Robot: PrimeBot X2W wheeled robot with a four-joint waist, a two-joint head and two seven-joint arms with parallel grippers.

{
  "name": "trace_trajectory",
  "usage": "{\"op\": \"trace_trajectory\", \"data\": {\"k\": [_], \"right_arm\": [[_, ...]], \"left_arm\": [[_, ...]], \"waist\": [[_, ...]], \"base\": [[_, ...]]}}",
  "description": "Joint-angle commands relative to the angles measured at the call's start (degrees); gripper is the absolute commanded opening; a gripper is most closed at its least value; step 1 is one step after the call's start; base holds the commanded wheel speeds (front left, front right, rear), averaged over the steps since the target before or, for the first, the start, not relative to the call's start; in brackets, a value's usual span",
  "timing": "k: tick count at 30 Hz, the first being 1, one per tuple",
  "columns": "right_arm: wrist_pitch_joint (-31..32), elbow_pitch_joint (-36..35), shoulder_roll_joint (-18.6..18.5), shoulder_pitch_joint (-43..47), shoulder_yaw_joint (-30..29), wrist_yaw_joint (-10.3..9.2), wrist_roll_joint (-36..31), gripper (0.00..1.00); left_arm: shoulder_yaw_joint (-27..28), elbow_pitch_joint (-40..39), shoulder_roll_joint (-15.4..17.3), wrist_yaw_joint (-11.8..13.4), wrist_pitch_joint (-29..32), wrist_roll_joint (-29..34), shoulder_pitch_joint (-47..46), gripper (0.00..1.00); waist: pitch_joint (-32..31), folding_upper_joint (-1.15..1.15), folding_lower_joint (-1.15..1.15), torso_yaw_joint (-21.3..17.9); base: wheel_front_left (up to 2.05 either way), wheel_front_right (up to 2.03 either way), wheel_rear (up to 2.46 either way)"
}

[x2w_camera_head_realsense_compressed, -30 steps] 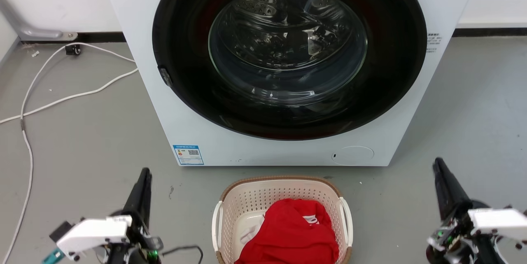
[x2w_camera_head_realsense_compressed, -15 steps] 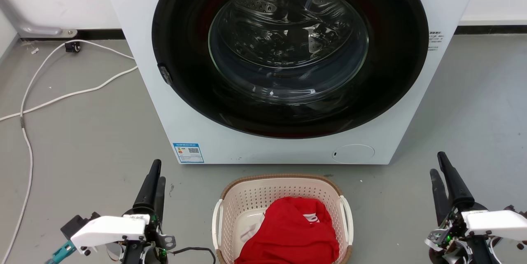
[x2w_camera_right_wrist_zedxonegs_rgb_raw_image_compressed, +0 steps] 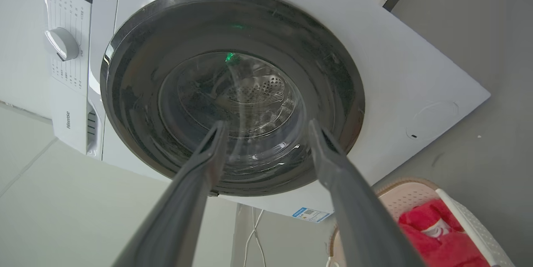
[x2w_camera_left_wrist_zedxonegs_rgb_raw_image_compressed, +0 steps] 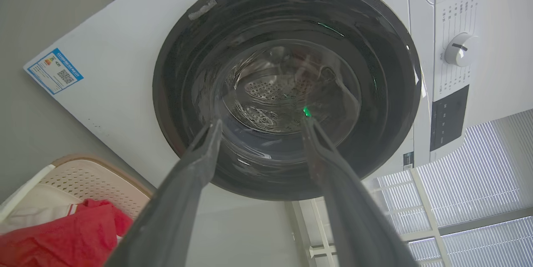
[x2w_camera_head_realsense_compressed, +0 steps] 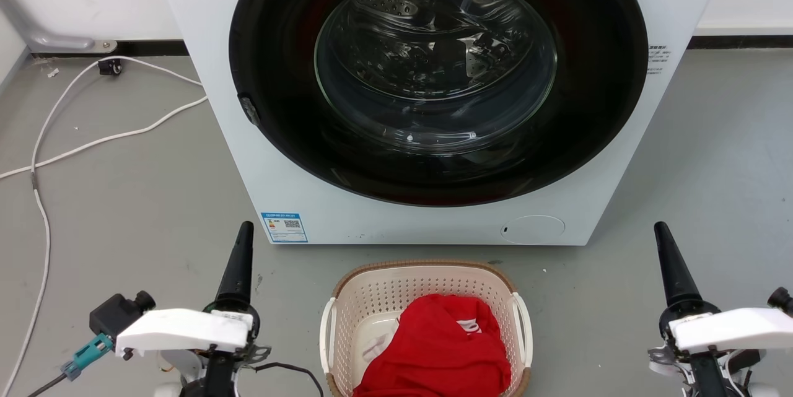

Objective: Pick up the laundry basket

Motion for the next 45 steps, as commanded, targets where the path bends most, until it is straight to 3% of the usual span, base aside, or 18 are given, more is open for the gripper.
{"op": "trace_trajectory", "data": {"k": [1, 17, 34, 45], "right_arm": [[-0.5, -1.3, -0.1, -0.6, 0.1, 0.01, -2.9, 1.00], [-3.7, -2.0, 0.3, 0.0, 1.6, 0.01, -24.5, 1.00], [-3.6, -2.4, 0.5, 0.5, 2.0, 0.01, -39.5, 1.00], [-3.6, -2.8, 0.5, 0.9, 2.0, 0.01, -46.8, 1.00]], "left_arm": [[-0.5, -1.1, 0.2, 0.0, -0.6, 2.6, -1.5, 1.00], [-3.7, -0.1, 0.2, 0.0, -3.9, 23.0, -1.5, 1.00], [-7.6, 1.6, 1.5, 2.3, -6.8, 39.1, -2.2, 1.00], [-10.1, 2.5, 2.5, 3.9, -8.3, 45.4, -2.5, 1.00]], "waist": [[0.0, 0.00, 0.00, 0.0], [-0.2, 0.00, 0.00, 0.3], [-0.1, 0.00, 0.00, 0.6], [0.0, 0.00, 0.00, 0.8]], "base": [[0.00, 0.00, 0.00], [0.00, 0.00, 0.00], [0.00, 0.00, 0.00], [0.00, 0.00, 0.00]]}}
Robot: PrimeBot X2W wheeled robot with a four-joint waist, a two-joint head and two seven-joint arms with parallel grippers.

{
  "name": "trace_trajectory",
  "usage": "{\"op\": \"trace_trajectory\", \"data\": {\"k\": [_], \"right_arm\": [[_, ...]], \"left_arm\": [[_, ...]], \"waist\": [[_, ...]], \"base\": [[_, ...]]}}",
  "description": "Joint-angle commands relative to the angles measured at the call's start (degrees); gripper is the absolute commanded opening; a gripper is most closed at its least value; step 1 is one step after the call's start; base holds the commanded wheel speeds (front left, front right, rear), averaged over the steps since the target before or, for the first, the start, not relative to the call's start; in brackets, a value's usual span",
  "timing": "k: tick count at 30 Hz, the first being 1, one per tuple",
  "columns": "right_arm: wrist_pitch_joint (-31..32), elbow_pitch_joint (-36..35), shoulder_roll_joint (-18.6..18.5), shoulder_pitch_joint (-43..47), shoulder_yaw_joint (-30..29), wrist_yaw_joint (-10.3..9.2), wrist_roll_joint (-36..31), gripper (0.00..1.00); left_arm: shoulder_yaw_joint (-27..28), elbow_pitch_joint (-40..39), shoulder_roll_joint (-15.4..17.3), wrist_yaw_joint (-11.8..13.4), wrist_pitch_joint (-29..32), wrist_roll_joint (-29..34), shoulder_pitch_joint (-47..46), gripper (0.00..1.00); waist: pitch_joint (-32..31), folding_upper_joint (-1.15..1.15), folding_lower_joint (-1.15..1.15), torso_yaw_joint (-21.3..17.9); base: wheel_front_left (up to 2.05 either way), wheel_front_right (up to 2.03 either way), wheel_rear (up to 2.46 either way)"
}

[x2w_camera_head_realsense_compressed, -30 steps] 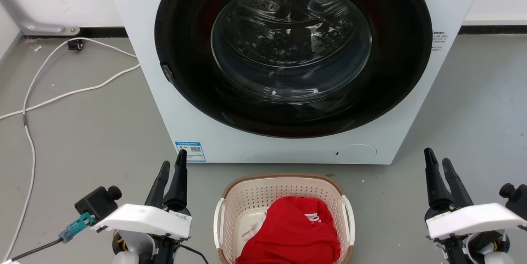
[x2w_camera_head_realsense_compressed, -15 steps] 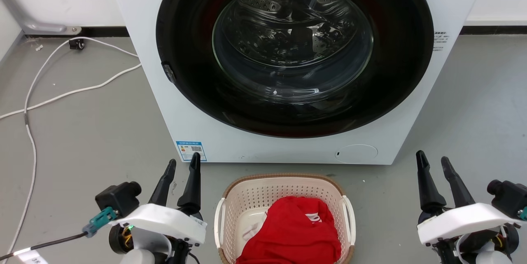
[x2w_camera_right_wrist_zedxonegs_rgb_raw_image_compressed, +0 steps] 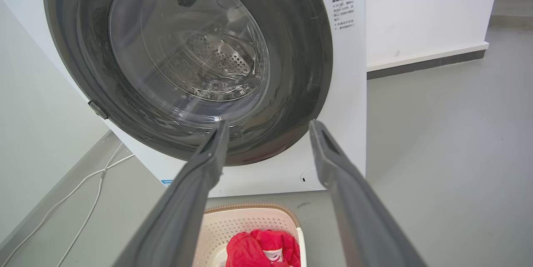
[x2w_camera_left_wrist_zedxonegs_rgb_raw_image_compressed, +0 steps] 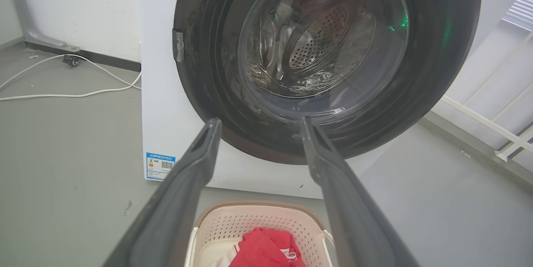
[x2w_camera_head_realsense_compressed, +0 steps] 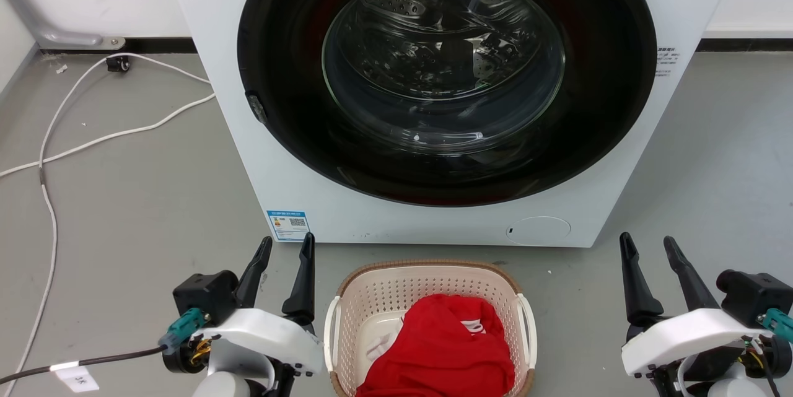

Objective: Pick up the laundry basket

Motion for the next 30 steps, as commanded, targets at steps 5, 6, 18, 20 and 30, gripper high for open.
{"op": "trace_trajectory", "data": {"k": [5, 6, 18, 20, 30], "right_arm": [[-0.6, -1.0, 0.0, -0.1, 0.1, 0.00, -3.8, 1.00], [-0.6, -1.0, 0.0, 0.0, 0.1, 0.00, -4.4, 1.00], [-0.9, -1.6, 0.1, 0.7, 0.2, 0.00, -11.1, 1.00], [-1.0, -1.7, 0.1, 0.8, 0.2, 0.00, -12.0, 1.00], [-1.5, -1.9, 0.1, 1.3, -0.3, -0.01, -13.8, 1.00]], "left_arm": [[-1.0, 0.1, 0.7, 0.8, -1.0, 3.2, -1.3, 1.00], [-1.2, 0.3, 0.8, 0.9, -1.2, 3.7, -1.3, 1.00], [-1.8, 1.4, 0.8, 1.7, -2.7, 8.5, -1.4, 1.00], [-1.7, 1.7, 0.7, 1.7, -3.0, 9.2, -1.3, 1.00], [-0.7, 2.9, -0.3, 0.2, -4.2, 11.4, -0.9, 1.00]], "waist": [[0.0, 0.00, 0.00, 0.1], [0.0, 0.00, 0.00, 0.1], [0.0, 0.00, 0.00, 0.4], [0.0, 0.00, 0.00, 0.4], [-0.1, 0.00, 0.00, 0.6]], "base": [[0.00, 0.00, 0.00], [0.00, 0.00, 0.00], [0.00, 0.00, 0.00], [0.00, 0.00, 0.00], [0.00, 0.00, 0.00]]}}
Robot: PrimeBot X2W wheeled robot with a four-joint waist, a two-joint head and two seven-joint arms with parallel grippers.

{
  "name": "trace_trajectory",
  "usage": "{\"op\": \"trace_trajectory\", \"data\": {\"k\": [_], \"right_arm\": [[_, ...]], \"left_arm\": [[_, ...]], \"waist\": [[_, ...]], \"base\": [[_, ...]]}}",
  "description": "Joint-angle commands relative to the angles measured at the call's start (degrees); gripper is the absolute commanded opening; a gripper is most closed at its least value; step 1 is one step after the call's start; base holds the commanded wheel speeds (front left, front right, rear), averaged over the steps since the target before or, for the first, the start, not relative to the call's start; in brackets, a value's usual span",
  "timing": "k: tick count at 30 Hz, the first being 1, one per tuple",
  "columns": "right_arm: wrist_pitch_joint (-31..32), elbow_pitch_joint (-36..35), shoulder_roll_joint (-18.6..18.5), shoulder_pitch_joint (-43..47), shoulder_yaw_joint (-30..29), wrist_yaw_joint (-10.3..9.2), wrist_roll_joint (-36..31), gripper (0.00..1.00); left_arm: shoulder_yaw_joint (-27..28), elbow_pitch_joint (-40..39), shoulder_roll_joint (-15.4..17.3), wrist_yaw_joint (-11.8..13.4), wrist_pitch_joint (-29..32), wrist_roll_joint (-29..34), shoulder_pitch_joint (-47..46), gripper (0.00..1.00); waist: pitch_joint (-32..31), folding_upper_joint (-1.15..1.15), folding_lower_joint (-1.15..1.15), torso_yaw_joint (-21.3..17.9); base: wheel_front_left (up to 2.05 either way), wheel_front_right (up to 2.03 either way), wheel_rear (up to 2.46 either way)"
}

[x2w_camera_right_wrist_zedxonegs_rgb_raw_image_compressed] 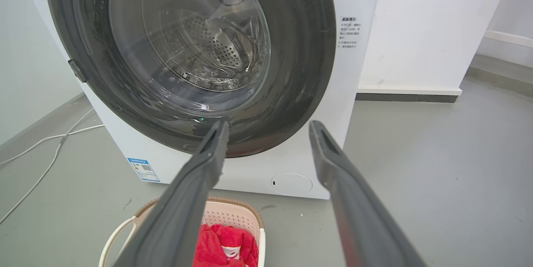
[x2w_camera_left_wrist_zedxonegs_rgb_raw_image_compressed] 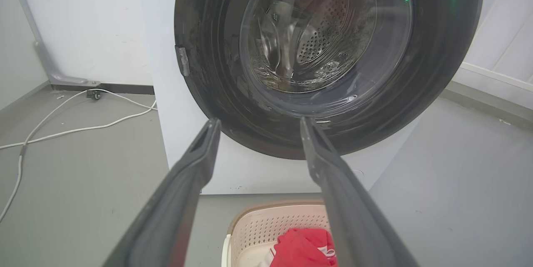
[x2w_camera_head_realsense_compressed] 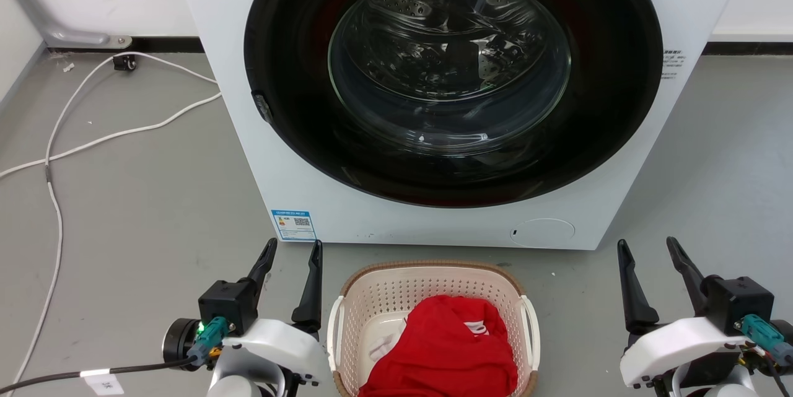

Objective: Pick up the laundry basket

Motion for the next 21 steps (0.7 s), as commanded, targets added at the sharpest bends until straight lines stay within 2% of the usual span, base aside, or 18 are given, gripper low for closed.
{"op": "trace_trajectory", "data": {"k": [1, 21], "right_arm": [[-0.4, -0.5, 0.1, 0.2, -0.1, -0.02, -0.8, 1.00], [-1.5, -0.4, 0.1, 1.1, -1.5, -0.02, -4.9, 1.00]], "left_arm": [[0.1, 0.0, -0.2, -0.2, -0.4, 1.0, -0.5, 1.00], [1.2, 2.8, -1.5, -1.8, -2.6, 8.2, -1.0, 1.00]], "waist": [[0.0, 0.00, 0.00, 0.0], [0.0, 0.00, 0.00, -0.1]], "base": [[0.00, 0.00, 0.00], [0.00, 0.00, 0.00]]}}
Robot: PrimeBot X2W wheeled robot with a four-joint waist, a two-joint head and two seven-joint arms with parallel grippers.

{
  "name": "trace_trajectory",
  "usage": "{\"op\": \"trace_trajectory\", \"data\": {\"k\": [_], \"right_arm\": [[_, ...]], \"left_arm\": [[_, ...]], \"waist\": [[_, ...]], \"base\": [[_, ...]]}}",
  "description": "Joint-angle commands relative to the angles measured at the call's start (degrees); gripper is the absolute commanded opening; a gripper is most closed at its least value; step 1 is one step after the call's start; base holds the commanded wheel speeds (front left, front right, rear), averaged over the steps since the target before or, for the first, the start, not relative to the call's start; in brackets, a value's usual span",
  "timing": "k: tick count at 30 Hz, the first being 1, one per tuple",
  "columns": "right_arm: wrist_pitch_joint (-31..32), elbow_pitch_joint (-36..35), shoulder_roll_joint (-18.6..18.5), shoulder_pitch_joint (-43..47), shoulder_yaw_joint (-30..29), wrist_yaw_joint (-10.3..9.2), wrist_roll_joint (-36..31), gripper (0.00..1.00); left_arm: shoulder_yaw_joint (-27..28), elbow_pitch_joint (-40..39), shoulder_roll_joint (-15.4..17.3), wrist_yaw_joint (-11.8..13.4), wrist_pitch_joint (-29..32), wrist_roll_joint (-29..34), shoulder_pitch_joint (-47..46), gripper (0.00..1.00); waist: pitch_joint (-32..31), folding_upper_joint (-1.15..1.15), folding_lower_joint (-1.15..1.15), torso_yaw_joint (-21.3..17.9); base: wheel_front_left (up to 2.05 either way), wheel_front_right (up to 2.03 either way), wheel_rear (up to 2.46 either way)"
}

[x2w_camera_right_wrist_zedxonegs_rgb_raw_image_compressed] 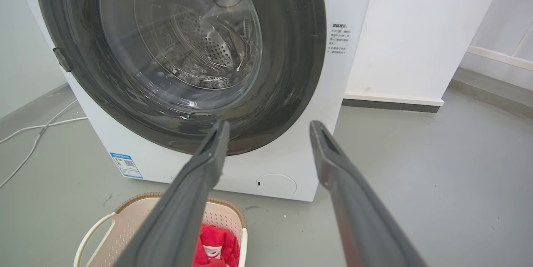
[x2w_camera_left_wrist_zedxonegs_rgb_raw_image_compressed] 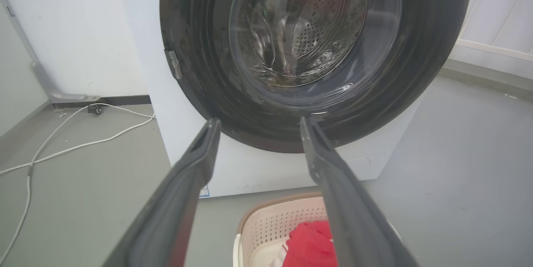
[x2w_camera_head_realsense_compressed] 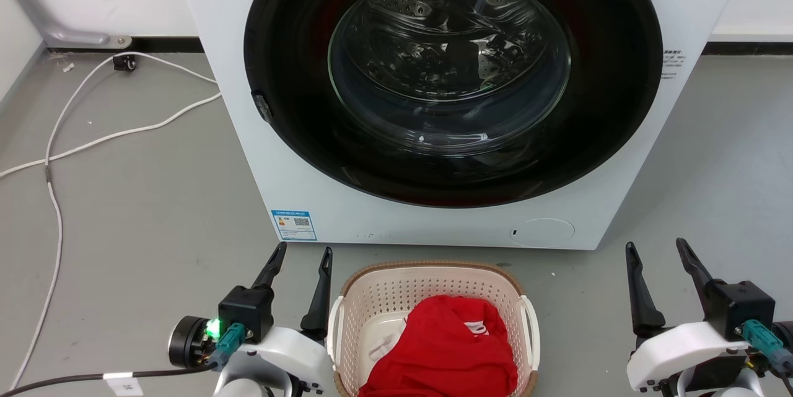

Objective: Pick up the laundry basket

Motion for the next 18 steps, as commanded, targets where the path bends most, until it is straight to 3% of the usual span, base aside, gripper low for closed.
{"op": "trace_trajectory", "data": {"k": [1, 18], "right_arm": [[-0.4, -0.2, 0.1, 0.6, 0.0, -0.02, -1.2, 1.00], [-0.2, 0.7, 0.1, 0.1, 0.4, -0.02, 1.5, 1.00]], "left_arm": [[0.0, 0.2, -0.1, -0.2, -0.5, 1.0, -0.8, 1.00], [1.0, 1.3, -0.3, -0.6, -0.4, 0.1, -1.2, 1.00]], "waist": [[0.0, 0.00, 0.00, 0.0], [0.4, 0.00, 0.00, -0.4]], "base": [[0.00, 0.00, 0.00], [0.00, 0.00, 0.00]]}}
